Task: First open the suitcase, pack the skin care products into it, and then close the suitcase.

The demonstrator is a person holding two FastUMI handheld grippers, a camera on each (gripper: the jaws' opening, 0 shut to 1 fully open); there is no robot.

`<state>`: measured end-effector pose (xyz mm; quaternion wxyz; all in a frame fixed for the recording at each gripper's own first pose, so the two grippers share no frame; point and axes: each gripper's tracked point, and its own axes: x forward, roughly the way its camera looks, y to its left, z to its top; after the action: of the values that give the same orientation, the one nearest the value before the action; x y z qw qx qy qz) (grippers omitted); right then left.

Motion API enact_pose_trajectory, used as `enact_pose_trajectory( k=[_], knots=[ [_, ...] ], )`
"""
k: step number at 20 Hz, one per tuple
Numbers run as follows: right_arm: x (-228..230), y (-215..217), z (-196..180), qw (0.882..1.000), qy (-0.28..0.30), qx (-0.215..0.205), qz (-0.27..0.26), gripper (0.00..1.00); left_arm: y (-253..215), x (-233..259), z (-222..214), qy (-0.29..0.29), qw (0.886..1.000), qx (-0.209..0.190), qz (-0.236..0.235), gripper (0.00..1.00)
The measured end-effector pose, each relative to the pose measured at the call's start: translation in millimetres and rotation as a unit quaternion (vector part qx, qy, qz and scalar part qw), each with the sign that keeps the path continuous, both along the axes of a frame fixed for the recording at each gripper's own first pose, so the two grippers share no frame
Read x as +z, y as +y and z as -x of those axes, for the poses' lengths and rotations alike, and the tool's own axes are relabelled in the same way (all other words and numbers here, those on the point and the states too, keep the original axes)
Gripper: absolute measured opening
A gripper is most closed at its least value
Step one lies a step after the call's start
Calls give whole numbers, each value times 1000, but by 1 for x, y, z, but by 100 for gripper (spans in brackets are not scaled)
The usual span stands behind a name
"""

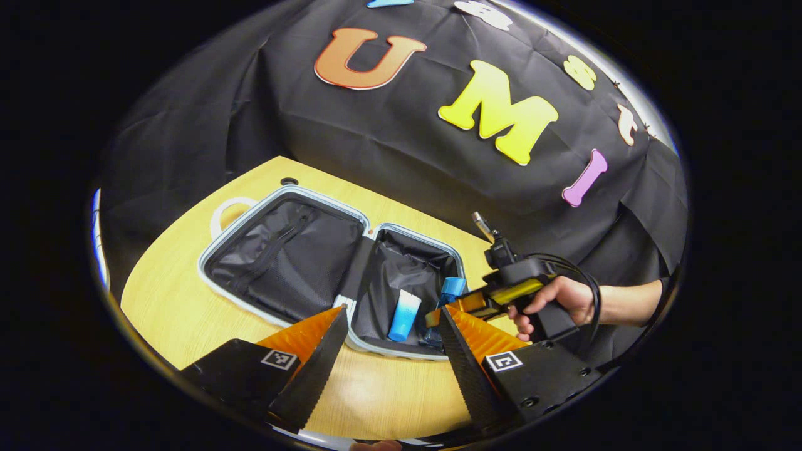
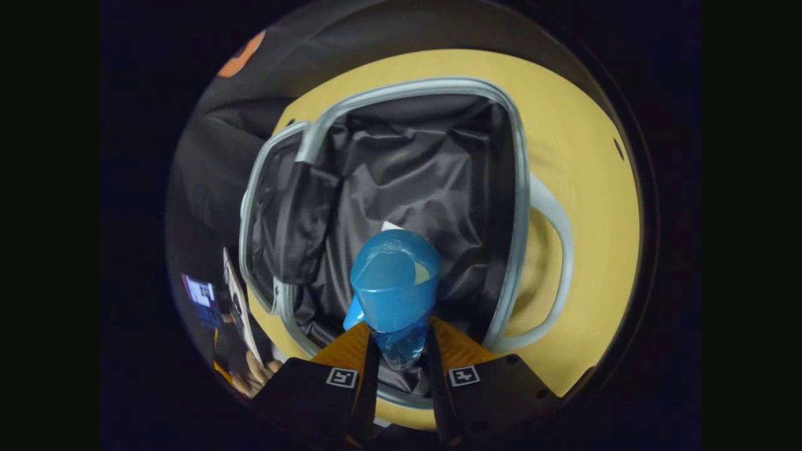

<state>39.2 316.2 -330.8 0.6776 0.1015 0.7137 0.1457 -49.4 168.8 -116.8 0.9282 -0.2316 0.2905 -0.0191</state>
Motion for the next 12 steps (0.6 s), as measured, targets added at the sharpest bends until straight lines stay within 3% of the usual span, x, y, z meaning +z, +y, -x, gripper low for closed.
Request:
enact_pose_trajectory(
  k=[2, 6, 12],
  knots=[
    [-4, -2, -4, 999, 24, -28, 12, 36, 4, 3, 8, -2, 1000, 7, 14, 93],
    [-14, -5, -6, 998, 23, -39, 42, 33, 17, -6, 16, 9, 999, 23, 32, 94],
    [-23, -8, -7, 996, 6, -35, 84, 37, 26, -5, 15, 9, 1000, 12, 11, 94]
  ],
)
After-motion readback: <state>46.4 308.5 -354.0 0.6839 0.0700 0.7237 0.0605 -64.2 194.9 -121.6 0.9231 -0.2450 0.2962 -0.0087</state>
